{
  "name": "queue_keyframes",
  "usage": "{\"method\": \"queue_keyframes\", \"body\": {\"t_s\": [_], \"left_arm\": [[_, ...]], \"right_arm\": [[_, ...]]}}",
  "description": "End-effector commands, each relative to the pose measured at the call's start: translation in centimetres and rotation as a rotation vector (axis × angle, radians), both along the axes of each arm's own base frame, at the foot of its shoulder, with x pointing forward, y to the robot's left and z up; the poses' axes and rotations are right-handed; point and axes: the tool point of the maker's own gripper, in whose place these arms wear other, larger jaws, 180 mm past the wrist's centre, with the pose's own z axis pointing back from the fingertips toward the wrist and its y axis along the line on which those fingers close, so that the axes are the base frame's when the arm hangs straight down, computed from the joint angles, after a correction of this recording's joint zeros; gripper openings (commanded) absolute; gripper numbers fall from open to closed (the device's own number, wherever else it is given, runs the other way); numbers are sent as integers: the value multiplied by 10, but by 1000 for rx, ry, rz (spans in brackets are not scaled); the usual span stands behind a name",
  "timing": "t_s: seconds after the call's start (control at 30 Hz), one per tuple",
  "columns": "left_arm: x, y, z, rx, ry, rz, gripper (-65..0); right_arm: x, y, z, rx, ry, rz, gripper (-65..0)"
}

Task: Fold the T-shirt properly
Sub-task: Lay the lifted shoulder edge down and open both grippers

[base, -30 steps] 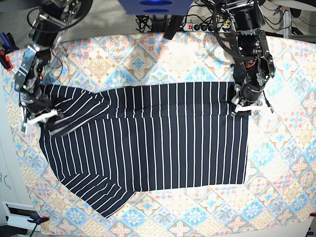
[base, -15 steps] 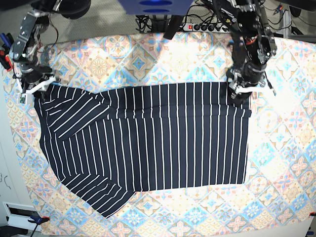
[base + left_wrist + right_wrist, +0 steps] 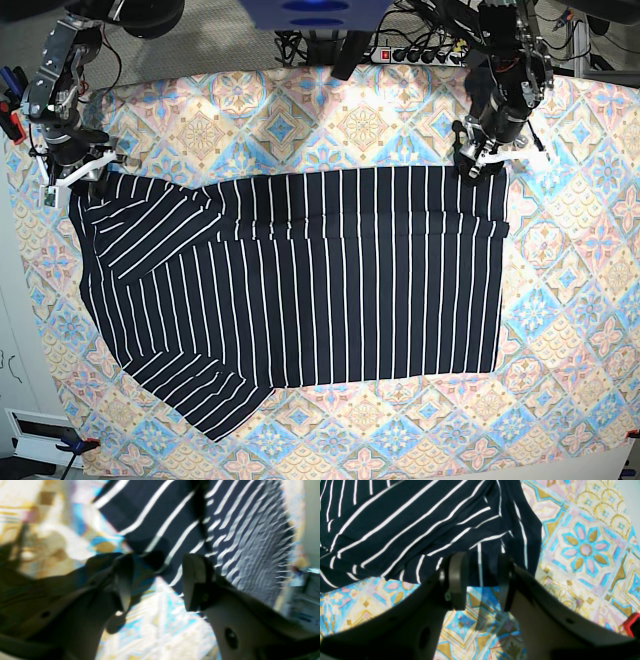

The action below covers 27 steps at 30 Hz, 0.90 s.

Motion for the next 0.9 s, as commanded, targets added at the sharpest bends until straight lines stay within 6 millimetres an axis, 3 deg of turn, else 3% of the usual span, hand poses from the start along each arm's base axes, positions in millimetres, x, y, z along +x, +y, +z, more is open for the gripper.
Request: {"method": "queue_keyframes", "body": {"t_s": [0.0,0.37,0.53,0.73,0.87], "left_arm": [[4,1,9,-7,-35,1,-363],[9,4,10,-18,-47,16,-364],[-6,13,-17,-46,28,66,-364],[0,12,-25,-61,38,78,-364],[20,12,-16,-61,-1,73,-364]], "right_arm": [[9,-7,15,-23,-48,6,-444],[9,-6,15,-22,-49,7,-444],[9,-5,14,-22,-48,7,-444],[9,-5,14,-22,-48,7,-444],[8,-6,13,-21,-45,6,-444]]}}
